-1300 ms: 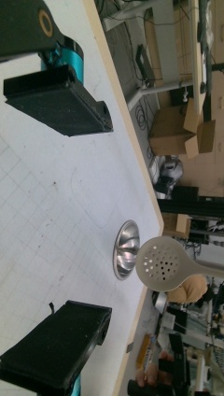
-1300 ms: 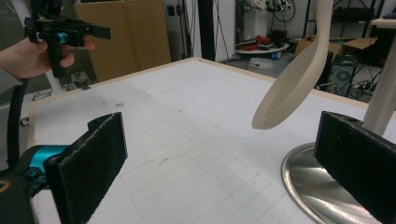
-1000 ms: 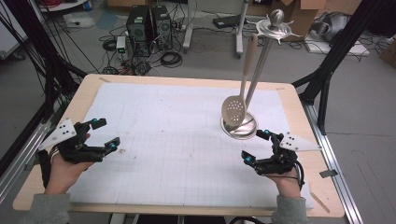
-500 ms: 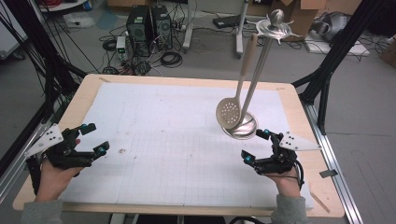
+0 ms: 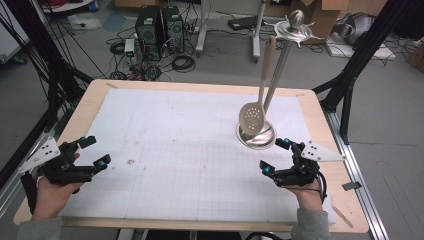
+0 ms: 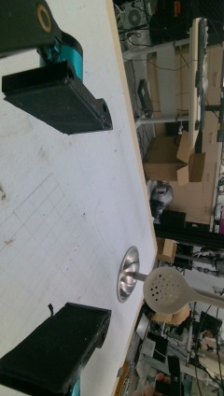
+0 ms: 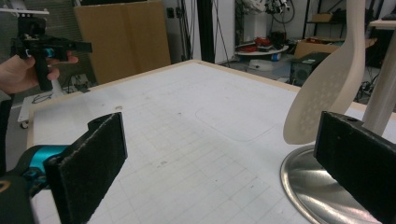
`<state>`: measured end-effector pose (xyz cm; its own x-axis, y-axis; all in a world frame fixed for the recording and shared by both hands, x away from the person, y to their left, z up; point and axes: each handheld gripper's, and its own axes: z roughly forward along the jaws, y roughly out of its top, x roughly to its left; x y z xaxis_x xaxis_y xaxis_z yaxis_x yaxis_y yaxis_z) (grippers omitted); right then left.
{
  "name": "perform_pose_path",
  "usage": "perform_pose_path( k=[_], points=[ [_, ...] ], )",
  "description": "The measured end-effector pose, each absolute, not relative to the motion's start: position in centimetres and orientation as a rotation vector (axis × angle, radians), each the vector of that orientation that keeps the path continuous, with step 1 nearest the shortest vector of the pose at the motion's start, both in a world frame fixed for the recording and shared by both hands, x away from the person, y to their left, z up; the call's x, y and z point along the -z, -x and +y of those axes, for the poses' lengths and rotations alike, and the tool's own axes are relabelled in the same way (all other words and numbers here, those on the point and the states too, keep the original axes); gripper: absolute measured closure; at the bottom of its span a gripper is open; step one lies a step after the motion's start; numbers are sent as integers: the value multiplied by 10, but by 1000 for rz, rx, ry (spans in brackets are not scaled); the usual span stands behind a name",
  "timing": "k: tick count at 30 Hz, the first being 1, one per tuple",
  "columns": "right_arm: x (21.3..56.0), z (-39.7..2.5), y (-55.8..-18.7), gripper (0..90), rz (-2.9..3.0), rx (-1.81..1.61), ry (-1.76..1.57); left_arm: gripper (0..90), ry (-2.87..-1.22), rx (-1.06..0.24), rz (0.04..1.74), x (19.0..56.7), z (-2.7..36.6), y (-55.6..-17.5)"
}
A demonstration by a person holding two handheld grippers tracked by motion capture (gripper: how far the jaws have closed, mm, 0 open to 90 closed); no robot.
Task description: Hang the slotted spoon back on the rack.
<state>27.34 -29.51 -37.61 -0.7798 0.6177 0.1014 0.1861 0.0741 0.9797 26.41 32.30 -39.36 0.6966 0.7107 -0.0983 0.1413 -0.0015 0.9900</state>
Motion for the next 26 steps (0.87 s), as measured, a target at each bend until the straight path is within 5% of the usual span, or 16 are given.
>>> perform_pose_path(
  k=[26],
  points=[
    [380, -324, -270, 16, 1931, -1769, -855, 95, -1515, -559, 791, 397, 346, -256]
  ],
)
